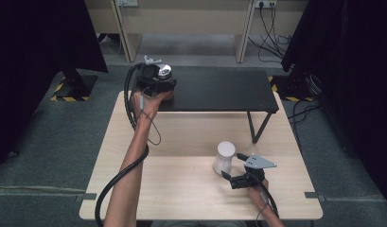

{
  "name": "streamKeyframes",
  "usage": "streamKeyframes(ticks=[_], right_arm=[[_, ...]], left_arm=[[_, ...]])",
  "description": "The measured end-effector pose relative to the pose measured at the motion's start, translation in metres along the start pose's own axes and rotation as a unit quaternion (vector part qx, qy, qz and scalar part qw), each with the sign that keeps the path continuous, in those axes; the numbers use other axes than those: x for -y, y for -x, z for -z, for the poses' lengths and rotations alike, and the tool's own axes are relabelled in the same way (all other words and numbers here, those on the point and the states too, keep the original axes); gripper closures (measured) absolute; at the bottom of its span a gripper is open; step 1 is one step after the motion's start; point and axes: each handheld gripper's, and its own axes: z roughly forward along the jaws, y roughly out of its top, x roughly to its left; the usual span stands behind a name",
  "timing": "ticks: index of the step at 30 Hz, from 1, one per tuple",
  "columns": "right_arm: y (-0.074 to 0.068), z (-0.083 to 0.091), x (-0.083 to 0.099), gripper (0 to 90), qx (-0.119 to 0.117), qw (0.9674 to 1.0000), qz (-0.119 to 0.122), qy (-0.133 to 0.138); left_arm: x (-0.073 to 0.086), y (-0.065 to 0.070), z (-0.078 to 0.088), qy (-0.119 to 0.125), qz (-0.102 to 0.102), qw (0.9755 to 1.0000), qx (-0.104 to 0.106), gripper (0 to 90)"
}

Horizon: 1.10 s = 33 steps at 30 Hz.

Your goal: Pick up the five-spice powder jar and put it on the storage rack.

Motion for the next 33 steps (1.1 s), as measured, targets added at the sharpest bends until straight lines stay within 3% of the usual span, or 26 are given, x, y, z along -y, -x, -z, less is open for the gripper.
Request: streamKeyframes(ticks=[5, 10, 14, 18, 21, 23, 29, 33], right_arm=[[0.000, 0.000, 0.000, 1.3, 0.000, 1.0000, 0.000, 0.000], [0.000, 0.000, 0.000, 1.3, 0.001, 1.0000, 0.000, -0.001], [-0.001, 0.000, 0.000, 1.4, 0.002, 1.0000, 0.000, -0.001], [-0.001, 0.000, -0.001, 1.3, 0.002, 1.0000, 0.001, -0.002], [-0.001, 0.000, -0.001, 1.3, 0.002, 1.0000, 0.001, -0.002], [-0.001, 0.000, -0.001, 1.3, 0.002, 1.0000, 0.001, -0.002], [-0.001, 0.000, -0.001, 1.3, 0.003, 1.0000, 0.001, -0.002], [-0.001, 0.000, -0.001, 1.3, 0.003, 1.0000, 0.001, -0.003]], left_arm=[[0.002, -0.004, 0.005, 0.007, 0.002, 0.9999, 0.014, 5.5], [0.003, -0.005, 0.012, 0.006, -0.008, 0.9994, 0.032, 0.0], [0.009, -0.007, 0.021, 0.015, 0.002, 0.9989, 0.043, 0.0], [0.012, -0.004, 0.029, 0.004, -0.011, 0.9995, 0.030, 1.0], [0.022, -0.016, 0.035, 0.021, -0.004, 0.9981, 0.058, 0.0], [0.024, -0.017, 0.038, 0.021, 0.004, 0.9976, 0.065, 0.0], [0.034, -0.010, 0.050, 0.027, -0.021, 0.9963, 0.079, 0.0], [0.045, -0.005, 0.059, 0.033, -0.027, 0.9953, 0.087, 0.6]])
